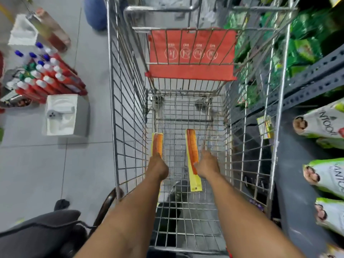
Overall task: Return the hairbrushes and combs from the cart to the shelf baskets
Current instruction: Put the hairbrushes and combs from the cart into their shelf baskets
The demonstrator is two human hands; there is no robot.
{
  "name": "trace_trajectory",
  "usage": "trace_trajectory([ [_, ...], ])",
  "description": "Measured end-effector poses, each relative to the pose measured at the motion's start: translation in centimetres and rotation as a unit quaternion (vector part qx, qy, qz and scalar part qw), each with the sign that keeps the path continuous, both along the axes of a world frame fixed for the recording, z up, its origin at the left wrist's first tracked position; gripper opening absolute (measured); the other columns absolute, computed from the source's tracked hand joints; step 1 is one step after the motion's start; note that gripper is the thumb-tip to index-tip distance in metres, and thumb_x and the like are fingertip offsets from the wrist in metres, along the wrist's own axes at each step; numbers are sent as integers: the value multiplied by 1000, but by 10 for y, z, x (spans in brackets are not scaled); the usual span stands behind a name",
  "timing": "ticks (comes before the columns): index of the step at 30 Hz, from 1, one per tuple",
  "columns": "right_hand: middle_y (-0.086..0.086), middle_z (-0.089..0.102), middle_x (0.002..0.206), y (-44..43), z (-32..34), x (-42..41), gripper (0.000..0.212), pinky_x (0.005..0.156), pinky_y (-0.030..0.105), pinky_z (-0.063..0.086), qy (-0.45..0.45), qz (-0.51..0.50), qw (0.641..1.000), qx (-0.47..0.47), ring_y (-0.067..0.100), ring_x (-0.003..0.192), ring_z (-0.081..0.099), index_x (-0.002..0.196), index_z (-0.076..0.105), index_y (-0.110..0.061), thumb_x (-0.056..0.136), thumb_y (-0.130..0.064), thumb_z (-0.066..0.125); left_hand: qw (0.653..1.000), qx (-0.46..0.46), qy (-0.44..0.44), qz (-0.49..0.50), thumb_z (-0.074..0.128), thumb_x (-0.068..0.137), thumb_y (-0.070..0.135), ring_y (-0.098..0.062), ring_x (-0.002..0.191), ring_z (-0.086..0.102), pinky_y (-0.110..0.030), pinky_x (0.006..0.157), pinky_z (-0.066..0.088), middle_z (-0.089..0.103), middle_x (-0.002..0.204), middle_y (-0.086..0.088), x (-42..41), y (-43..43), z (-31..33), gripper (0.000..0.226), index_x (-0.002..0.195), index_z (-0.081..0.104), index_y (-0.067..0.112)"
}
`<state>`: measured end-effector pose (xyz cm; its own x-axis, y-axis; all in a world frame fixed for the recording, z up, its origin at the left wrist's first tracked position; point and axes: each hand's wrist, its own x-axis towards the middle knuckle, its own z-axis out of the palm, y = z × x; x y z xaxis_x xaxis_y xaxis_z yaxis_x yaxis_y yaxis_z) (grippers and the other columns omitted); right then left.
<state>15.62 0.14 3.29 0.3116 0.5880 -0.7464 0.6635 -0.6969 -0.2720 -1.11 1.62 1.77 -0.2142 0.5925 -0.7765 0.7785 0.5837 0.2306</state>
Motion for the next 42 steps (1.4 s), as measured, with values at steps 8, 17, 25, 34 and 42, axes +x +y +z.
trace_trajectory([
  [8, 19, 59, 121, 7, -22, -4, 50, 86, 41, 56, 2, -13, 999, -35, 38, 103, 63, 133, 44, -9, 88, -18, 64, 999, -1, 41, -24, 44, 93, 6, -40, 122, 50, -51, 103, 44, 34, 146, -22, 2, 0, -21, 58, 147, 25, 18],
  [17, 18, 54, 124, 6, -39, -5, 48, 86, 40, 54, 3, -18, 999, -51, 38, 106, 59, 132, 41, -8, 89, -17, 60, 997, 32, 70, -24, 51, 91, 16, -37, 98, 59, -50, 82, 53, 48, 125, -17, 2, 0, -32, 64, 142, 16, 32],
  [25, 16, 59, 115, 5, -47, -11, 35, 78, 41, 53, -47, -44, 998, -16, 35, 94, 60, 126, 39, -9, 93, -12, 53, 989, 42, 138, -32, 41, 94, 11, -33, 96, 63, -40, 70, 42, 66, 109, -14, 1, 10, -26, 57, 147, 19, 12],
  [34, 11, 67, 89, 13, -12, 0, 14, 62, 31, 53, -58, -103, 993, 6, 29, 72, 62, 94, 66, -8, 89, -4, 53, 991, 67, -52, 100, 53, 90, 18, -32, 82, 69, -44, 73, 59, 71, 92, -11, 3, 18, -16, 13, 95, 64, 14],
  [42, 7, 67, 74, 18, 63, 18, 16, 55, 26, 46, 62, -219, 969, 99, 26, 68, 64, 69, 65, -14, 81, -5, 58, 927, 63, -296, 221, 53, 95, 11, -28, 73, 67, -36, 58, 55, 67, 86, -17, 9, 34, 47, 20, 106, 61, -4],
])
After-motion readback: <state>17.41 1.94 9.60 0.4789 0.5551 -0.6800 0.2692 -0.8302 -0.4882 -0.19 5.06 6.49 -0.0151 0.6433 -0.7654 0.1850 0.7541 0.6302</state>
